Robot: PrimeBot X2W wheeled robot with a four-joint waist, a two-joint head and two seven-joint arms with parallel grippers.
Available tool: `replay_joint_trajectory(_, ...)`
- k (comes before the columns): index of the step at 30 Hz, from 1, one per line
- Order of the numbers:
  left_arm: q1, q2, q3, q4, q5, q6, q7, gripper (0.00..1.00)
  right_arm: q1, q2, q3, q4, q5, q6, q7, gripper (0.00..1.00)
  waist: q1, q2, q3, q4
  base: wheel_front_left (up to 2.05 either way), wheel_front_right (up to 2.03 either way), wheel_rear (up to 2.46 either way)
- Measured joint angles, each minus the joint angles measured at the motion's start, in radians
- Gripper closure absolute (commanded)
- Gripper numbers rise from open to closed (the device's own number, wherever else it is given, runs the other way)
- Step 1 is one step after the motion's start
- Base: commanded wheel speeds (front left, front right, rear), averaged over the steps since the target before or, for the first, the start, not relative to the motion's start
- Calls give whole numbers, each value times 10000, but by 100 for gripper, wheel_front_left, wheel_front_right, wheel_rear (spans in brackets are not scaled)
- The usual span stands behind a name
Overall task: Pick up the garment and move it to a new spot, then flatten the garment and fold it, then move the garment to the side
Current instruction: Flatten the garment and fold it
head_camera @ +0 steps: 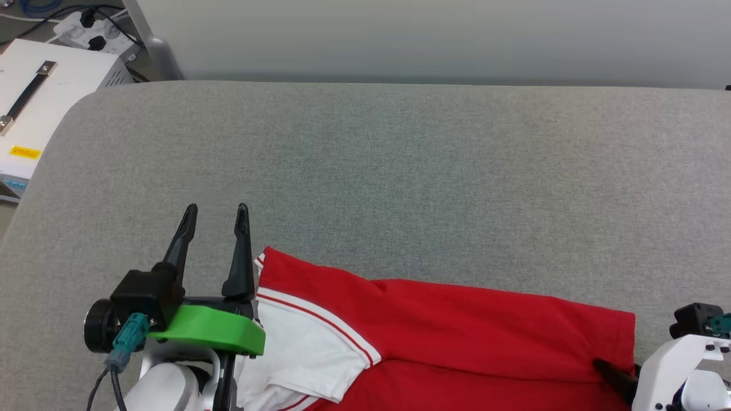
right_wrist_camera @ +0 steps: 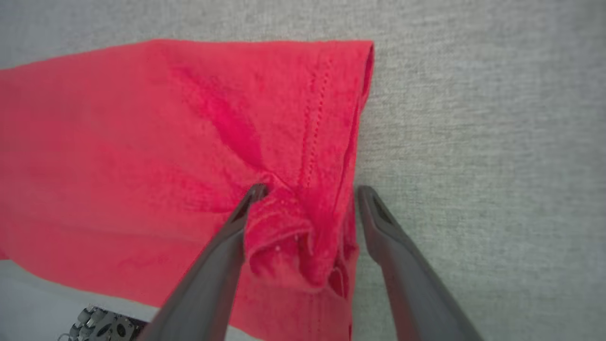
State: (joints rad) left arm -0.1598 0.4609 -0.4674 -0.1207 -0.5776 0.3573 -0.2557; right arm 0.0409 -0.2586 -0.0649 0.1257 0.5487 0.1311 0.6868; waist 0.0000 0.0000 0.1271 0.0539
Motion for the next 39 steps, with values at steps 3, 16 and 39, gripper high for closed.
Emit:
replay_joint_trajectory(3,195,-115,140,-176,255,35,-2,0,32,65,67,92,33,-2,288,0,0,0,132,83,0,0,0)
replay_joint_trajectory(16,370,-311,395,-13,585,-100,-2,0,-175,127,217,196,134,-6,433,100,0,0,-69,125,0,0,0)
replay_joint_trajectory(39,747,-259,226,236,485,-86,104,0,-1136,686,-4098,802,2219,0,3258,100,0,0,-1055,-279,0,0,0)
